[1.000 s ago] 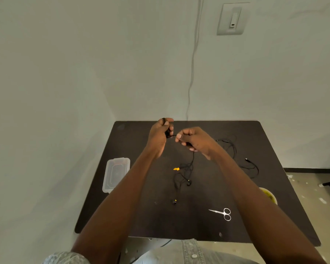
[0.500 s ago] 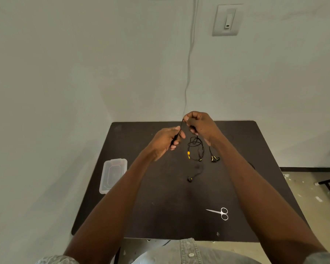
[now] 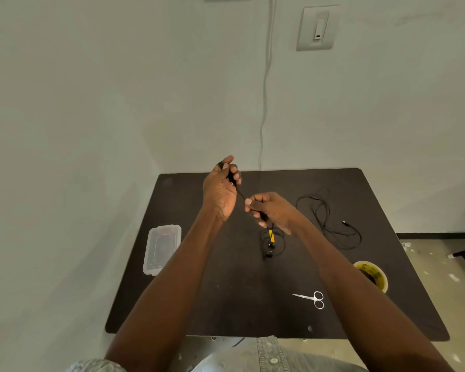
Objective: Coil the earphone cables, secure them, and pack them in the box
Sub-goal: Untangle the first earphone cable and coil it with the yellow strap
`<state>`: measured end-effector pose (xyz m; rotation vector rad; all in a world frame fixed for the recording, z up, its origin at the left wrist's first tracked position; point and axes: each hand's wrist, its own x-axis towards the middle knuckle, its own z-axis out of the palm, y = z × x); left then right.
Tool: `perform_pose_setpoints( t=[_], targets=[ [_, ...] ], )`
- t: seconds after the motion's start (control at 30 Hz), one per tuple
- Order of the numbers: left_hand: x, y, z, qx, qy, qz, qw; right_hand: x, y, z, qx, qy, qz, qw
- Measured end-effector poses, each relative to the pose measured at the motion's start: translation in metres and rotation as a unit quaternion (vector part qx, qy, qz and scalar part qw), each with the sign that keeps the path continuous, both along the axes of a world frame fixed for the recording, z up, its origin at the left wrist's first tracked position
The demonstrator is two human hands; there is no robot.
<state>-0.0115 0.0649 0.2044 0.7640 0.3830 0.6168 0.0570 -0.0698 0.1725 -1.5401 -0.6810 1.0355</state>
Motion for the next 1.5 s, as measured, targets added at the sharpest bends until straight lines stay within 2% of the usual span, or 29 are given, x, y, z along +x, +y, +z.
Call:
perform_pose_setpoints(
  t=[0.1,0.2,0.4,0.5,0.67,0.83,0.9,1.03,1.17,1.3,1.4,1.5],
  targets=[
    [0.002,0.003,-0.003,0.024,0.038,0.040,0.998,-0.001,-0.003,0.005,0.007,0.031,0.031,0.999],
    [0.000,0.008,-0.008,0.105,0.080,0.043,0.990,0.001,-0.006,0.012,0.017,0.042,0.058,0.997],
    [-0.008,0.018,-0.023,0.305,0.192,-0.035,0.932,0.014,-0.010,0.034,-0.001,0.001,0.085,0.996],
    [-0.009,0.014,-0.026,0.334,0.216,-0.078,0.914,0.020,-0.007,0.045,0.015,-0.010,0.089,0.996],
    [-0.010,0.007,-0.026,0.377,0.214,-0.135,0.891,0.033,-0.002,0.055,0.052,-0.039,0.028,0.997],
    [-0.017,0.004,-0.021,0.393,0.225,-0.207,0.867,0.052,-0.003,0.055,0.079,-0.089,-0.087,0.989],
    [-0.022,0.004,-0.019,0.376,0.215,-0.240,0.869,0.056,-0.003,0.051,0.074,-0.108,-0.099,0.986],
    [-0.024,0.003,-0.008,0.282,0.176,-0.275,0.902,0.054,0.001,0.031,0.066,-0.100,-0.122,0.985],
    [-0.023,0.002,0.000,0.140,0.065,-0.278,0.948,0.041,0.006,0.009,0.074,-0.046,-0.137,0.987],
    [-0.019,-0.002,0.008,-0.008,-0.051,-0.189,0.981,0.020,0.007,-0.007,0.049,0.004,-0.160,0.986],
    [-0.012,0.003,0.012,-0.040,-0.092,-0.106,0.989,0.005,0.004,-0.015,0.029,0.012,-0.136,0.990],
    [-0.008,0.009,0.009,-0.050,-0.085,-0.047,0.994,-0.005,0.003,-0.012,0.035,0.027,-0.096,0.994]
  ],
)
